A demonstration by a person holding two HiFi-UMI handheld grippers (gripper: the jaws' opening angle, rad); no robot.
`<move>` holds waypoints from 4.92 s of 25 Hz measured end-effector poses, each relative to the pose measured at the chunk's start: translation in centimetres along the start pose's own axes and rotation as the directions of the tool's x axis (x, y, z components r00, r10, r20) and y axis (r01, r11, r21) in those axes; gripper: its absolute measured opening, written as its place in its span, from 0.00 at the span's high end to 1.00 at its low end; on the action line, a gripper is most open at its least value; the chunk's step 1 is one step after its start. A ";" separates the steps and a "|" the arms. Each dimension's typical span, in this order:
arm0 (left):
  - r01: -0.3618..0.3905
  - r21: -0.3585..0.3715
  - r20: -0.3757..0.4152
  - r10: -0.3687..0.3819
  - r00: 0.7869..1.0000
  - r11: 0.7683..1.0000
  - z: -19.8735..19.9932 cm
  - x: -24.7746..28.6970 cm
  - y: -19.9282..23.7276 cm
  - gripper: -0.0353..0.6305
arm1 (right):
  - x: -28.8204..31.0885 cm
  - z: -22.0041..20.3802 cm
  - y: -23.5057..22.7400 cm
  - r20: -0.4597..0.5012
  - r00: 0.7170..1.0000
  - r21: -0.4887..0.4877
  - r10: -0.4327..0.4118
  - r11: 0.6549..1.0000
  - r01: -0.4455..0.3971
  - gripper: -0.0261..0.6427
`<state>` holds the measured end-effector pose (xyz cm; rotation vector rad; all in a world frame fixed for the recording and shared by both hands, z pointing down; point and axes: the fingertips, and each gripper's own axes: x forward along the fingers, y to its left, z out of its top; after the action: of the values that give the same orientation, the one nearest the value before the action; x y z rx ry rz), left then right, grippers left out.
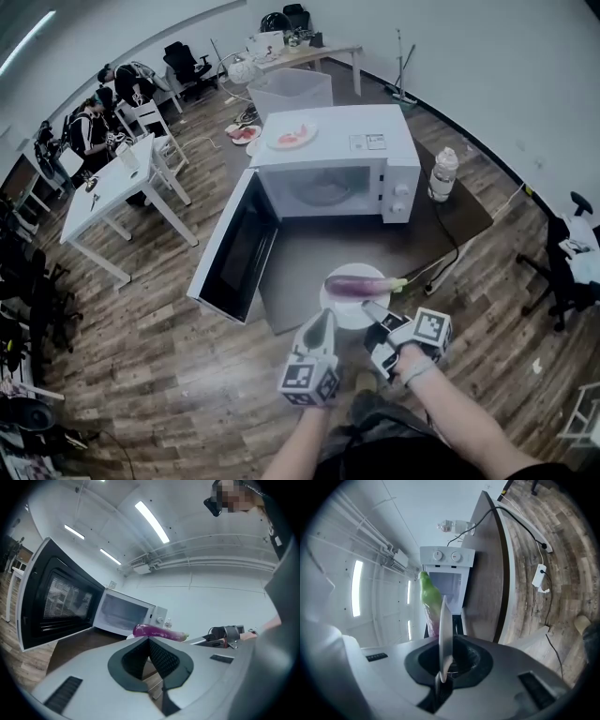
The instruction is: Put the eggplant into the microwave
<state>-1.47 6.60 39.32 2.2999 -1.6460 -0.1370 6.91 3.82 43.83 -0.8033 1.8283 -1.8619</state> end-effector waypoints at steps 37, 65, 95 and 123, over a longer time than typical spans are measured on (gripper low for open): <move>-0.057 -0.004 0.036 0.057 0.998 0.998 2.3 16.1 11.1 0.95 | 17.5 10.8 -0.7 -0.089 0.996 -0.017 0.026 0.999 -0.027 0.93; 0.070 -0.056 -0.016 -0.071 0.997 0.996 -0.1 20.8 14.0 0.93 | 25.4 15.4 -2.3 -0.005 0.999 0.007 0.040 0.999 -0.040 0.93; 0.094 -0.144 -0.046 -0.101 0.994 0.985 -0.8 25.0 14.8 0.93 | 28.5 17.1 -2.4 0.024 0.999 0.019 0.026 0.999 -0.027 0.92; 0.086 -0.203 -0.042 -0.096 0.995 0.975 -0.3 27.1 15.3 0.93 | 26.7 15.1 -1.0 -0.201 0.979 -0.349 0.013 0.933 -0.084 0.76</move>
<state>-6.18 -23.19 46.96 2.2062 -1.4320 -0.2507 -3.20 -24.89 47.53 -0.7001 2.3334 -1.6491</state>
